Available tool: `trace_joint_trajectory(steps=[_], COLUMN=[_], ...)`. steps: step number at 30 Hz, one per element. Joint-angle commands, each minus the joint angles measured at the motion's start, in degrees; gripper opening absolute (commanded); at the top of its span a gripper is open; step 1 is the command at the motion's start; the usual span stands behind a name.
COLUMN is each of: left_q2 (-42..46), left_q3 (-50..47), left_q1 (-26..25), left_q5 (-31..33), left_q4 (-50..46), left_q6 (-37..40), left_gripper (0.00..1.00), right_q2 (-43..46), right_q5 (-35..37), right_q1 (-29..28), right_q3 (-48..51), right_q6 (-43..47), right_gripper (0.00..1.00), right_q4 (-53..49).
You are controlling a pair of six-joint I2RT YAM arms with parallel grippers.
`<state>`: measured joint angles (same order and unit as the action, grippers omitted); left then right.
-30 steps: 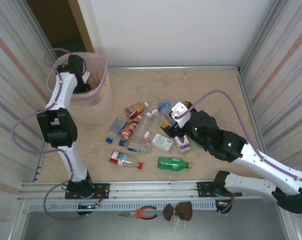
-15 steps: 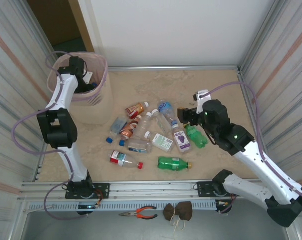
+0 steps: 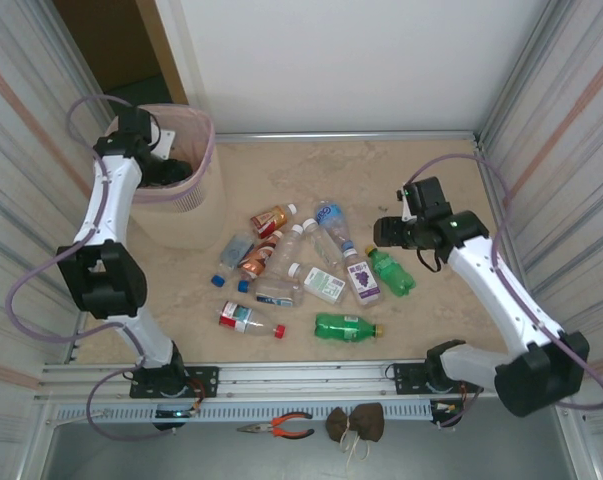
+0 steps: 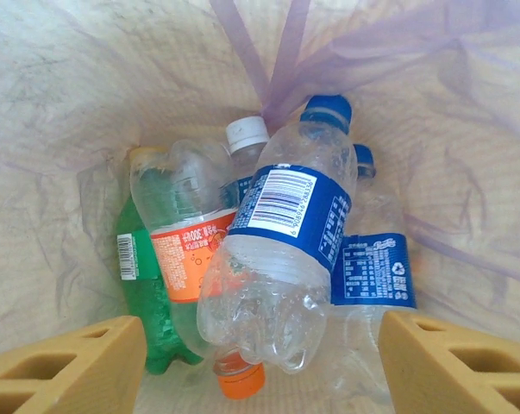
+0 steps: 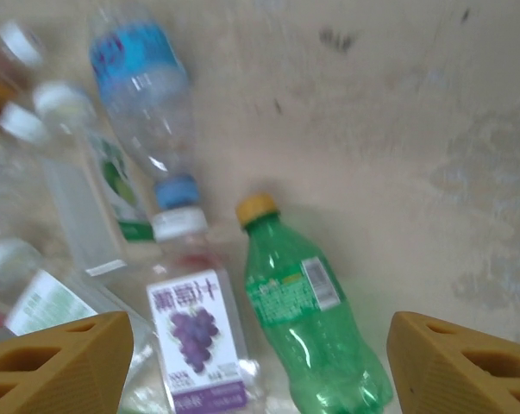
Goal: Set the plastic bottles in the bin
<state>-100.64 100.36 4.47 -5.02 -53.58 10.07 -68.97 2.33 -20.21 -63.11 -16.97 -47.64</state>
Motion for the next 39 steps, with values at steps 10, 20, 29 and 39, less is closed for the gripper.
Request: trace_joint_trajectory(steps=[10, 20, 29, 39], left_q2=[6.3, 7.6, 8.2, 8.1], left_q3=[-4.2, -4.4, -5.4, -5.9], left_q1=[6.8, 7.8, 11.5, 12.1], left_q5=[-17.0, -19.4, -25.8, -27.8], left_q4=[7.0, 6.7, 9.2, 10.2], left_q6=[-6.2, -6.3, -9.1, -10.0], left_gripper=[0.70, 0.71, 0.70, 0.71], right_q2=[-17.4, -33.0, -40.9, -43.5], right_q5=[-0.4, -0.5, 1.6, 2.9], right_q1=[0.0, -1.1, -0.9, 1.8], right_q3=[-6.2, -14.8, -17.2, -16.5], right_q6=[8.4, 12.5, 14.1, 14.7], right_gripper=[0.67, 0.58, 0.56, 0.52], right_q4=[-7.6, -8.6, -7.7, -6.9])
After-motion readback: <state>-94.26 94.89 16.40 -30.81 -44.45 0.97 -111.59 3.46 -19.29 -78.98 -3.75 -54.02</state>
